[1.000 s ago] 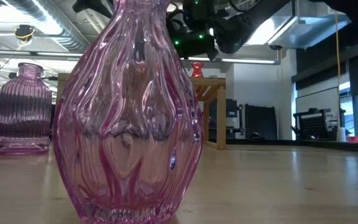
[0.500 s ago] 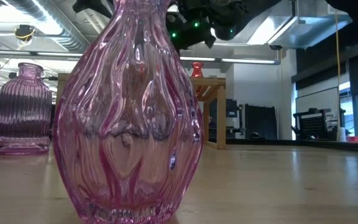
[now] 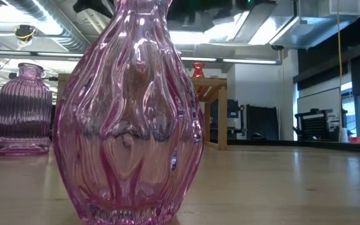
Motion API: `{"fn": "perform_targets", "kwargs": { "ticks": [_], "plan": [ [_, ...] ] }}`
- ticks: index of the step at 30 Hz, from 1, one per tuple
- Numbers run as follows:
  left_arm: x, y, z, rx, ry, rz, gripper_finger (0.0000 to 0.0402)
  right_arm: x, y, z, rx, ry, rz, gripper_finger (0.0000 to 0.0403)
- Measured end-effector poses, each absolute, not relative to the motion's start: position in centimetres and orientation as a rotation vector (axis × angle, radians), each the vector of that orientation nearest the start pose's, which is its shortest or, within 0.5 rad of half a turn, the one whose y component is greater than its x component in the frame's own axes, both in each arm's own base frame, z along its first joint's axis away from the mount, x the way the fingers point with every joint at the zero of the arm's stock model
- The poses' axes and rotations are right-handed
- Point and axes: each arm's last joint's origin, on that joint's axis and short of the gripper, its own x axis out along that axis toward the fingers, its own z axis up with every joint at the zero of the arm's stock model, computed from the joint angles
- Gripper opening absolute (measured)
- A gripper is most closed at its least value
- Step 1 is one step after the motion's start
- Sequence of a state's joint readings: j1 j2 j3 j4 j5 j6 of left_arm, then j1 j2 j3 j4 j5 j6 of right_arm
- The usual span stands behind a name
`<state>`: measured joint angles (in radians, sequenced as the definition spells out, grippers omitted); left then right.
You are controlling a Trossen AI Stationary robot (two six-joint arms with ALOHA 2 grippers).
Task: Sort vases onto shelf
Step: Put the red vase on the shelf aligned with the other red vase
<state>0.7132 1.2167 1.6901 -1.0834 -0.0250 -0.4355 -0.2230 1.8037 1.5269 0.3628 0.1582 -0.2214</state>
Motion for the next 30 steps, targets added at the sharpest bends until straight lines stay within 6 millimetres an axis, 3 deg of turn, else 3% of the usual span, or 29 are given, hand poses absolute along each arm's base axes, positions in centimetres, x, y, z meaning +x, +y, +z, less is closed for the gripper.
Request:
{"fn": "perform_targets", "kwargs": {
  "ticks": [6, 11, 17, 23, 30],
  "plan": [
    [15.0, 13.0, 46.1, -0.614, 0.426, 0.837, 0.0169, 35.6, -8.1, 41.4, -0.219, 0.047, -0.242, 0.0342],
    [15.0, 13.0, 46.1, -0.614, 0.425, 0.837, 0.0169, 29.6, -6.0, 42.5, -0.071, 0.305, -0.033, 0.0342],
    [15.0, 13.0, 46.1, -0.614, 0.425, 0.838, 0.0169, 23.2, -0.9, 41.1, 0.302, 0.762, 0.138, 0.0342],
    [15.0, 13.0, 46.1, -0.614, 0.426, 0.837, 0.0169, 17.9, 4.9, 38.4, 0.509, 1.369, -0.041, 0.0342],
    [15.0, 13.0, 46.1, -0.614, 0.425, 0.837, 0.0169, 15.2, 12.7, 36.1, 0.567, 1.461, -0.113, 0.0342]
  ]
}}
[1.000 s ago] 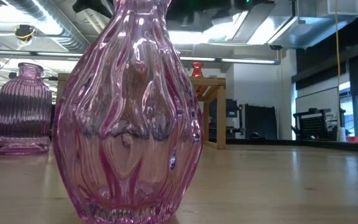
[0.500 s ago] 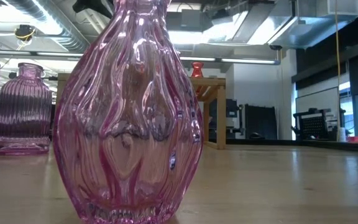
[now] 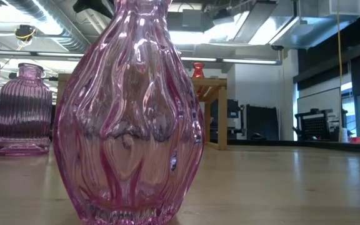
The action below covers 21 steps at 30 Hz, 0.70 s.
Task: Sort vases onto shelf
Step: Put the red vase on the shelf aligned with the other red vase
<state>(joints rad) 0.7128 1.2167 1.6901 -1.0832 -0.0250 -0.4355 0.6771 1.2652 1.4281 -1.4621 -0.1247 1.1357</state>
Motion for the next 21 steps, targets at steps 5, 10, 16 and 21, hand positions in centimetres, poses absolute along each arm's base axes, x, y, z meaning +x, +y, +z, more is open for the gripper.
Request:
{"fn": "perform_targets", "kwargs": {
  "ticks": [5, 10, 16, 21],
  "plan": [
    [15.0, 13.0, 46.1, -0.614, 0.425, 0.837, 0.0169, 12.8, 17.4, 33.4, 0.648, 1.468, -0.200, 0.0342],
    [15.0, 13.0, 46.1, -0.614, 0.425, 0.837, 0.0169, 11.5, 20.0, 29.6, 0.700, 1.454, -0.255, 0.0342],
    [15.0, 13.0, 46.1, -0.614, 0.426, 0.838, 0.0169, 11.7, 20.1, 24.6, 0.650, 1.450, -0.321, 0.0342],
    [15.0, 13.0, 46.1, -0.614, 0.425, 0.837, 0.0169, 12.0, 18.9, 21.3, 0.649, 1.440, -0.383, 0.0342]
  ]
}}
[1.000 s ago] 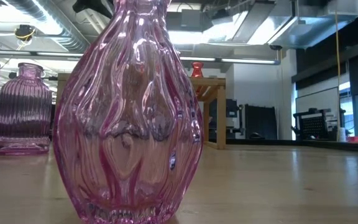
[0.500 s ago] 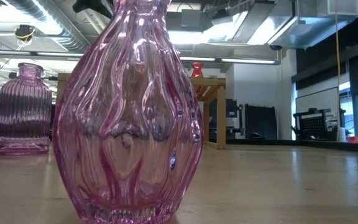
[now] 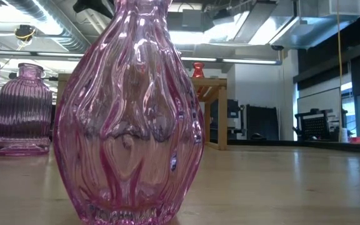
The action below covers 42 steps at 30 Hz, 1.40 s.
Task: Sort vases onto shelf
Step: Put the red vase on the shelf aligned with the other red vase
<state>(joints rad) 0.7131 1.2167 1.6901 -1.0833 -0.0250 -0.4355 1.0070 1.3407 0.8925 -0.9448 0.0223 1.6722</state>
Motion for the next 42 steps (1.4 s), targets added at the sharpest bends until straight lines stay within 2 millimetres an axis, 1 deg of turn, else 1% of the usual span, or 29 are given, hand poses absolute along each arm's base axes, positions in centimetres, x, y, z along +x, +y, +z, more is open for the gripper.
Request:
{"fn": "perform_targets", "kwargs": {
  "ticks": [7, 10, 13, 18, 19, 21, 27, 30, 34, 38, 40, 42],
  "plan": [
    [15.0, 13.0, 46.1, -0.614, 0.426, 0.838, 0.0169, 13.2, 17.9, 18.4, 0.735, 1.292, -0.361, 0.0341],
    [15.0, 13.0, 46.1, -0.614, 0.426, 0.837, 0.0169, 13.3, 17.9, 18.0, 0.738, 1.237, -0.352, 0.0329],
    [15.0, 13.0, 46.1, -0.614, 0.425, 0.837, 0.0169, 13.3, 17.8, 17.9, 0.731, 1.228, -0.356, 0.0295],
    [15.0, 13.0, 46.1, -0.614, 0.426, 0.837, 0.0169, 13.1, 17.6, 17.9, 0.690, 1.239, -0.372, 0.0209],
    [15.0, 13.0, 46.1, -0.614, 0.426, 0.837, 0.0169, 13.2, 17.6, 18.0, 0.687, 1.236, -0.368, 0.0199],
    [15.0, 13.0, 46.1, -0.614, 0.425, 0.837, 0.0169, 13.3, 17.8, 18.4, 0.681, 1.236, -0.369, 0.0199],
    [15.0, 13.0, 46.1, -0.614, 0.426, 0.837, 0.0169, 14.2, 17.0, 20.0, 0.581, 1.275, -0.424, 0.0199],
    [15.0, 13.0, 46.1, -0.614, 0.426, 0.837, 0.0169, 15.4, 16.4, 21.5, 0.570, 1.283, -0.405, 0.0199],
    [15.0, 13.0, 46.1, -0.614, 0.426, 0.837, 0.0169, 17.5, 14.9, 23.2, 0.515, 1.267, -0.374, 0.0199],
    [15.0, 13.0, 46.1, -0.614, 0.426, 0.837, 0.0169, 20.1, 12.5, 25.7, 0.461, 1.210, -0.368, 0.0199],
    [15.0, 13.0, 46.1, -0.614, 0.426, 0.838, 0.0169, 21.6, 10.7, 27.4, 0.450, 1.175, -0.357, 0.0199],
    [15.0, 13.0, 46.1, -0.614, 0.426, 0.837, 0.0169, 22.9, 8.5, 29.5, 0.423, 1.134, -0.350, 0.0199]
  ]
}}
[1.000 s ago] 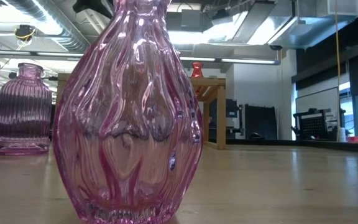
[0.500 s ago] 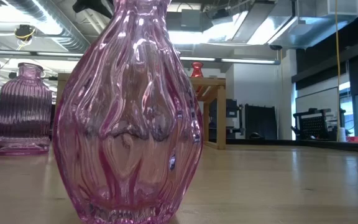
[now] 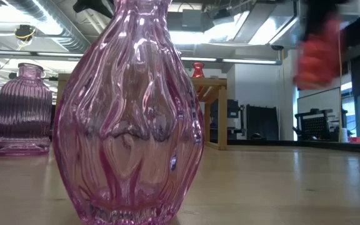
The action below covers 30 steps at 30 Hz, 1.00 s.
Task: Sort vases onto shelf
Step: Put the red vase on the shelf aligned with the other red vase
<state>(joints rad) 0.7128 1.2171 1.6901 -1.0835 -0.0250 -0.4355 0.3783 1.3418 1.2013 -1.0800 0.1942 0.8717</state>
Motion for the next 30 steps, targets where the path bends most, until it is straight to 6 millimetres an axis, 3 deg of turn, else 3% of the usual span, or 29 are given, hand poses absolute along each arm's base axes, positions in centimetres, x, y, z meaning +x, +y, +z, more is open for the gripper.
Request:
{"fn": "perform_targets", "kwargs": {
  "ticks": [8, 13, 17, 22, 30],
  "plan": [
    [15.0, 13.0, 46.1, -0.614, 0.426, 0.837, 0.0169, 25.8, -1.9, 39.8, 0.255, 0.906, -0.400, 0.0199],
    [15.0, 13.0, 46.1, -0.614, 0.426, 0.838, 0.0169, 27.3, -8.0, 43.3, 0.177, 0.854, -0.435, 0.0199],
    [15.0, 13.0, 46.1, -0.614, 0.426, 0.837, 0.0169, 30.2, -12.1, 43.5, 0.153, 0.866, -0.382, 0.0199],
    [15.0, 13.0, 46.1, -0.614, 0.426, 0.837, 0.0169, 33.3, -15.7, 42.6, 0.122, 0.940, -0.302, 0.0199],
    [15.0, 13.0, 46.1, -0.613, 0.426, 0.839, 0.0169, 35.2, -18.5, 39.2, 0.133, 0.999, -0.248, 0.0199]
  ]
}}
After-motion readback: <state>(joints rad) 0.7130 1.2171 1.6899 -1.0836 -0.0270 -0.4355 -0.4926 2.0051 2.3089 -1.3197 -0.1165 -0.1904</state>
